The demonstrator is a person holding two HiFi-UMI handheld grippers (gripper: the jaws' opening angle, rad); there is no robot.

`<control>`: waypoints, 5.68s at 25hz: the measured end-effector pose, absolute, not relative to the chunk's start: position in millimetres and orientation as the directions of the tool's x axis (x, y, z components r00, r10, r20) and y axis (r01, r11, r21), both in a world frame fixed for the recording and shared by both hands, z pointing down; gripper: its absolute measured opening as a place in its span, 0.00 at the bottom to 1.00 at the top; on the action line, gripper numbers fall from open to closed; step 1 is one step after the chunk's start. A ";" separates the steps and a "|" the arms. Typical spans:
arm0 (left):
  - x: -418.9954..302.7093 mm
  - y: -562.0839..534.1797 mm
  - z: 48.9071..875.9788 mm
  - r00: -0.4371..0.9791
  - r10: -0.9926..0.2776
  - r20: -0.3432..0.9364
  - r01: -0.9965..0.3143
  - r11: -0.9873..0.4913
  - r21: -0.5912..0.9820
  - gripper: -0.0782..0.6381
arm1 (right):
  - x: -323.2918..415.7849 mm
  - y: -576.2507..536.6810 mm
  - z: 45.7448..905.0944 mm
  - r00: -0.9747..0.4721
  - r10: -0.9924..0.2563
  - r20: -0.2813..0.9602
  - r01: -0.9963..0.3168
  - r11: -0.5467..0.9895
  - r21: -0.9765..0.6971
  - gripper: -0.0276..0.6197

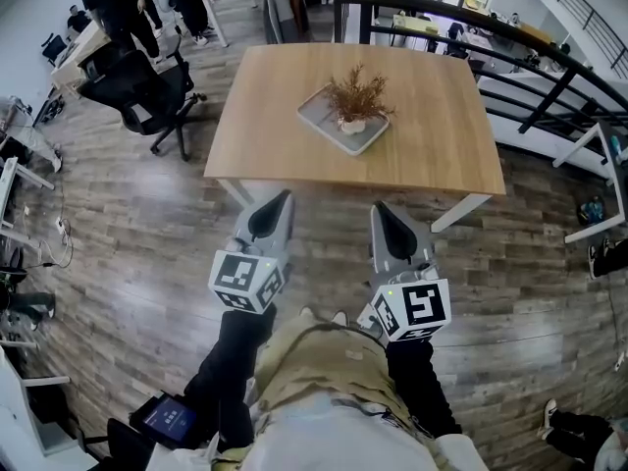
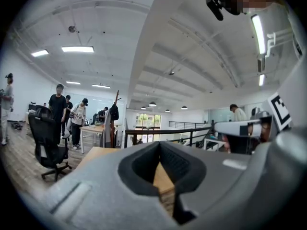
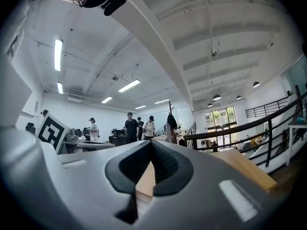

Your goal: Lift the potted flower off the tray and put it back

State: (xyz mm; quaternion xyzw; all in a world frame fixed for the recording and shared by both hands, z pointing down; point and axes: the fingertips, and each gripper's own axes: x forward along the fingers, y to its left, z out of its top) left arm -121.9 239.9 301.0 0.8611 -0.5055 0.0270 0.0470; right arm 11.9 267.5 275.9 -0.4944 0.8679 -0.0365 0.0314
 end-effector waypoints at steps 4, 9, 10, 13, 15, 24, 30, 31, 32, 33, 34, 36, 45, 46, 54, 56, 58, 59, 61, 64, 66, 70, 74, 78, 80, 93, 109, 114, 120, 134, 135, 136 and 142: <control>-119.3 236.6 306.0 0.475 -0.875 0.095 -0.880 -0.472 0.052 0.11 | 19.5 266.8 284.0 -0.515 -0.857 -0.012 -0.852 0.514 -0.104 0.05; -113.0 235.6 314.1 0.467 -0.879 0.097 -0.884 -0.464 0.051 0.11 | 28.5 266.2 295.2 -0.534 -0.845 -0.007 -0.841 0.532 -0.101 0.05; -112.4 236.0 315.9 0.466 -0.879 0.100 -0.885 -0.463 0.053 0.11 | 28.9 266.4 297.2 -0.537 -0.843 -0.005 -0.839 0.535 -0.102 0.05; -111.3 233.8 319.9 0.463 -0.880 0.108 -0.886 -0.458 0.063 0.11 | 28.9 262.9 301.5 -0.543 -0.840 0.004 -0.835 0.540 -0.107 0.05; -112.0 231.7 323.2 0.462 -0.880 0.115 -0.887 -0.457 0.067 0.11 | 27.2 258.6 305.1 -0.545 -0.838 0.010 -0.834 0.541 -0.113 0.05; -134.7 195.2 334.4 0.452 -0.883 0.123 -0.892 -0.446 0.072 0.11 | 7.6 218.8 321.5 -0.544 -0.839 0.028 -0.833 0.536 -0.136 0.05; -149.8 127.6 330.4 0.477 -0.875 0.086 -0.879 -0.471 0.080 0.11 | -6.9 158.1 319.8 -0.515 -0.857 0.030 -0.853 0.508 -0.119 0.05; -151.1 115.4 329.7 0.480 -0.873 0.083 -0.877 -0.474 0.081 0.11 | -7.8 147.1 319.9 -0.512 -0.859 0.033 -0.855 0.505 -0.115 0.05; -152.6 103.1 329.1 0.484 -0.871 0.081 -0.875 -0.478 0.082 0.11 | -8.7 135.5 320.2 -0.507 -0.861 0.037 -0.858 0.501 -0.114 0.05; -154.7 90.5 328.7 0.487 -0.870 0.079 -0.873 -0.481 0.084 0.11 | -9.9 123.0 320.5 -0.502 -0.864 0.041 -0.861 0.495 -0.116 0.05; -157.6 77.2 328.7 0.490 -0.868 0.079 -0.871 -0.484 0.085 0.11 | -11.7 109.5 321.0 -0.497 -0.866 0.045 -0.864 0.490 -0.117 0.05; -165.0 49.8 329.5 0.491 -0.867 0.084 -0.870 -0.484 0.089 0.11 | -16.7 81.3 322.2 -0.491 -0.870 0.049 -0.867 0.483 -0.120 0.05; -182.9 -58.2 330.7 0.509 -0.853 0.114 -0.860 -0.500 0.098 0.11 | -30.3 -26.3 326.0 -0.454 -0.888 0.080 -0.886 0.440 -0.145 0.05; -185.1 -66.6 330.5 0.512 -0.851 0.115 -0.859 -0.503 0.100 0.11 | -32.1 -34.5 325.1 -0.449 -0.890 0.080 -0.889 0.435 -0.144 0.05; -197.7 -125.4 323.8 0.552 -0.827 0.112 -0.834 -0.544 0.096 0.11 | -39.4 -92.1 314.4 -0.398 -0.916 0.050 -0.912 0.388 -0.135 0.05; -203.7 -138.6 325.0 0.559 -0.821 0.117 -0.829 -0.551 0.097 0.11 | -40.8 -105.2 316.3 -0.379 -0.924 0.056 -0.919 0.369 -0.138 0.05; -209.7 -147.5 326.5 0.562 -0.818 0.121 -0.827 -0.554 0.098 0.11 | -42.6 -114.0 318.1 -0.367 -0.928 0.061 -0.924 0.356 -0.136 0.05; -211.5 -150.6 328.0 0.562 -0.818 0.122 -0.827 -0.553 0.099 0.11 | -42.7 -116.6 319.3 -0.363 -0.930 0.065 -0.926 0.352 -0.134 0.05; -211.8 -156.7 333.7 0.559 -0.819 0.131 -0.829 -0.549 0.106 0.11 | -40.5 -120.3 324.1 -0.358 -0.931 0.079 -0.929 0.346 -0.130 0.05; -208.5 -165.1 347.7 0.551 -0.820 0.154 -0.834 -0.538 0.120 0.11 | -35.4 -125.5 337.1 -0.357 -0.927 0.111 -0.931 0.343 -0.128 0.05; -205.2 -170.7 354.9 0.541 -0.824 0.167 -0.841 -0.528 0.118 0.11 | -31.0 -130.3 345.3 -0.361 -0.924 0.127 -0.930 0.346 -0.128 0.05; -183.7 -168.6 367.0 0.512 -0.838 0.191 -0.859 -0.500 0.107 0.11 | -10.4 -126.5 357.7 -0.383 -0.913 0.143 -0.922 0.369 -0.118 0.05; -159.1 -159.9 382.5 0.481 -0.851 0.209 -0.876 -0.473 0.089 0.11 | 19.5 -115.7 372.6 -0.390 -0.909 0.147 -0.919 0.374 -0.126 0.05; -160.4 -157.8 394.8 0.461 -0.857 0.232 -0.887 -0.454 0.086 0.11 | 24.3 -114.5 385.8 -0.390 -0.905 0.170 -0.919 0.371 -0.133 0.05; -163.3 -158.2 401.5 0.449 -0.860 0.244 -0.893 -0.442 0.085 0.11 | 24.5 -115.3 391.3 -0.392 -0.903 0.179 -0.919 0.372 -0.133 0.05; -158.0 -151.5 475.5 0.422 -0.860 0.286 -0.903 -0.426 0.051 0.11 | 32.6 -103.2 475.1 -0.387 -0.892 0.234 -0.922 0.373 -0.104 0.05; -145.3 -174.6 596.4 0.451 -0.838 0.308 -0.884 -0.467 0.027 0.11 | 6.7 -157.8 649.1 -0.431 -0.833 0.348 -0.893 0.448 -0.033 0.16; -133.7 -180.3 615.9 0.477 -0.827 0.297 -0.869 -0.494 0.020 0.11 | 7.5 -181.3 678.0 -0.418 -0.839 0.348 -0.900 0.435 -0.033 0.33; -121.1 -193.5 638.2 0.472 -0.826 0.308 -0.872 -0.489 0.025 0.11 | 10.1 -201.8 698.5 -0.423 -0.834 0.355 -0.896 0.442 -0.029 0.42; -112.9 -209.7 651.5 0.460 -0.815 0.353 -0.877 -0.480 0.036 0.11 | -3.7 -236.4 728.4 -0.414 -0.778 0.473 -0.901 0.424 -0.090 0.76; -113.7 -209.7 652.3 0.459 -0.814 0.355 -0.877 -0.479 0.035 0.11 | -4.4 -238.4 729.9 -0.409 -0.775 0.481 -0.903 0.421 -0.089 0.77; -114.4 -209.8 653.0 0.458 -0.814 0.357 -0.877 -0.479 0.034 0.11 | -4.4 -240.5 730.3 -0.400 -0.774 0.490 -0.906 0.416 -0.082 0.79; -120.3 -213.2 652.6 0.446 -0.821 0.356 -0.884 -0.466 0.030 0.11 | -7.0 -250.3 736.3 -0.364 -0.764 0.532 -0.915 0.400 -0.052 0.87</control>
